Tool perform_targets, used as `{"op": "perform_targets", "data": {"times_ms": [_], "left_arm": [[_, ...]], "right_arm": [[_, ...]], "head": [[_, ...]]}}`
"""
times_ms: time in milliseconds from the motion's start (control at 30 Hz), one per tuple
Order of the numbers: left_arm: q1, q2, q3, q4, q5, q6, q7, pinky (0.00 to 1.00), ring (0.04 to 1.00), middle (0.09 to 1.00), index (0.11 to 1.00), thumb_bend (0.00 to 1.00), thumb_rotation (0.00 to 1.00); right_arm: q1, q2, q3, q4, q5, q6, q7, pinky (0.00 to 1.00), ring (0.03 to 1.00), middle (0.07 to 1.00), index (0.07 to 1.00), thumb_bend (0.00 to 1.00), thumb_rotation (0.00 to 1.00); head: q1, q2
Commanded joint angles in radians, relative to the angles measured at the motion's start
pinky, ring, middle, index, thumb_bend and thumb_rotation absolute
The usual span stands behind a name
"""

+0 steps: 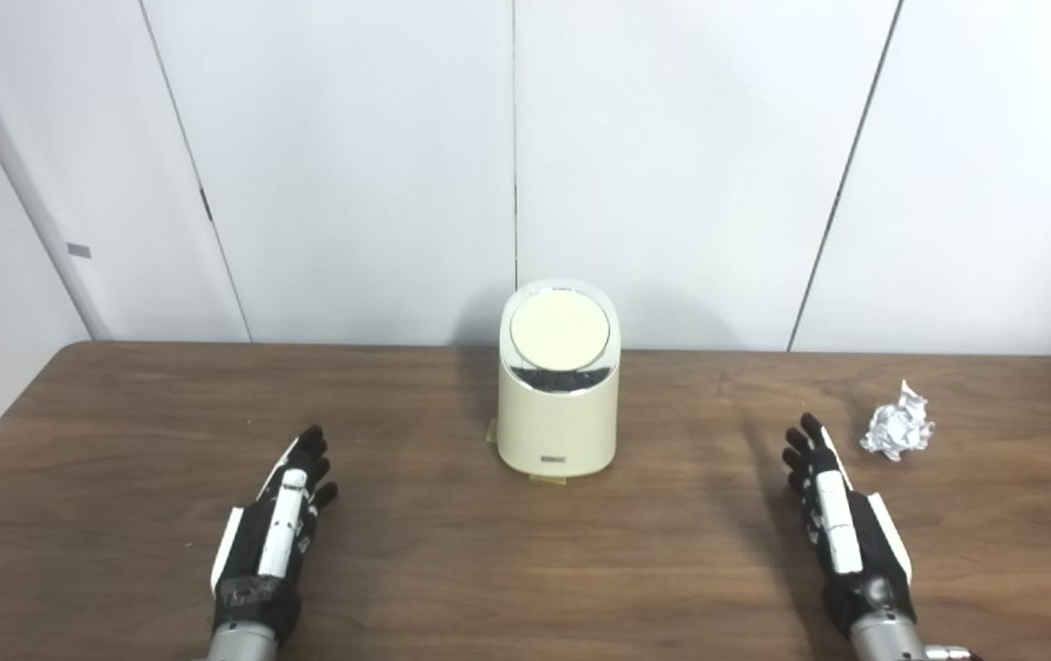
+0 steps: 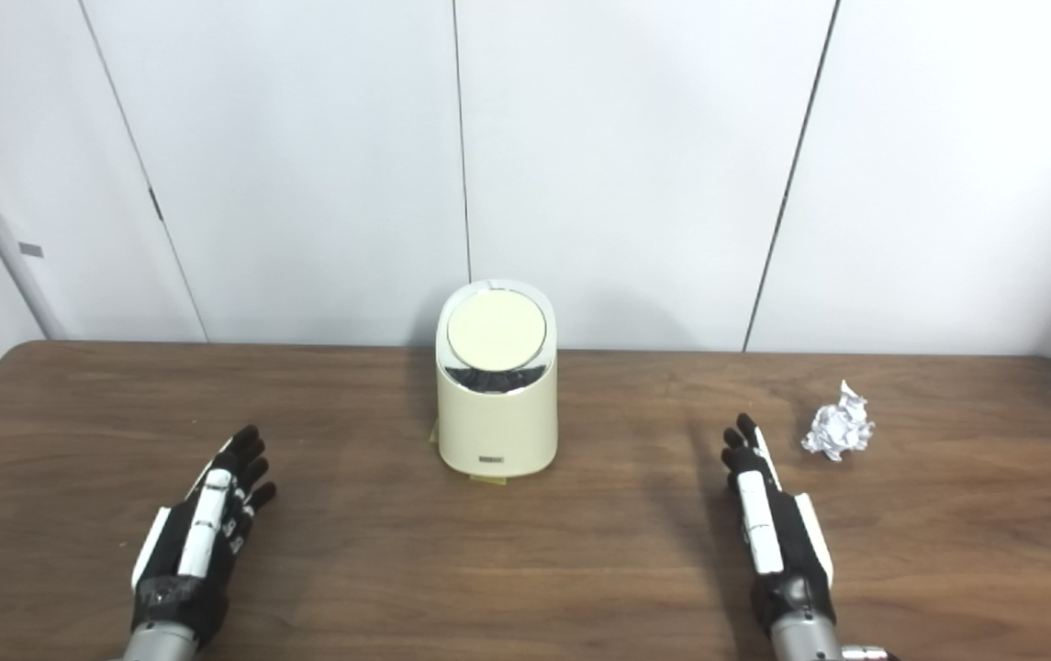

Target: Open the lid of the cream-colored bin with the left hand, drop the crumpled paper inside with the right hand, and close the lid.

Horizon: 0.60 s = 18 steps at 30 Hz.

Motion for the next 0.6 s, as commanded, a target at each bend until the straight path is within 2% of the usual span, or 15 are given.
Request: {"op": "perform_targets", "data": {"times_ms": [0, 100, 267, 333, 467, 567], "left_arm": [[-0.017, 0.017, -0.01, -0.024, 0.012, -0.022, -0.016, 1.0, 0.981, 0.97, 0.979, 0.4, 0.82], [-0.011, 0.028, -0.023, -0.026, 0.03, -0.02, -0.022, 1.0, 0.985, 0.975, 0.989, 0.48, 0.69], [-0.001, 0.031, -0.038, -0.046, 0.051, -0.004, -0.016, 0.99, 0.981, 0.964, 0.985, 0.52, 0.62], [-0.002, 0.03, -0.045, -0.07, 0.07, 0.011, -0.008, 0.98, 0.972, 0.96, 0.987, 0.54, 0.56], [-0.037, 0.019, -0.052, -0.098, 0.06, 0.043, -0.01, 0.93, 0.952, 0.947, 0.967, 0.65, 0.39], [-0.082, 0.016, -0.07, -0.121, 0.066, 0.08, -0.017, 0.92, 0.943, 0.939, 0.958, 0.68, 0.37]], "right_arm": [[-0.026, 0.002, 0.0, -0.031, 0.001, -0.025, -0.004, 0.99, 0.966, 0.965, 0.984, 0.63, 1.0], [-0.021, 0.004, 0.004, -0.033, 0.005, -0.029, 0.001, 0.99, 0.971, 0.969, 0.988, 0.61, 1.0], [-0.006, 0.007, 0.005, -0.046, 0.01, -0.03, 0.002, 0.99, 0.973, 0.97, 0.986, 0.6, 1.0], [0.005, 0.009, 0.0, -0.057, 0.016, -0.022, 0.002, 0.98, 0.969, 0.966, 0.982, 0.61, 1.0], [0.021, 0.013, -0.011, -0.075, 0.031, 0.004, -0.004, 0.99, 0.964, 0.962, 0.972, 0.62, 1.0], [0.027, 0.008, -0.016, -0.068, 0.044, -0.003, 0.005, 1.0, 0.973, 0.969, 0.974, 0.61, 1.0]], "head": [[-0.002, 0.0], [-0.001, -0.003], [-0.006, -0.004], [-0.003, -0.001], [0.003, 0.003], [0.001, 0.007]]}}
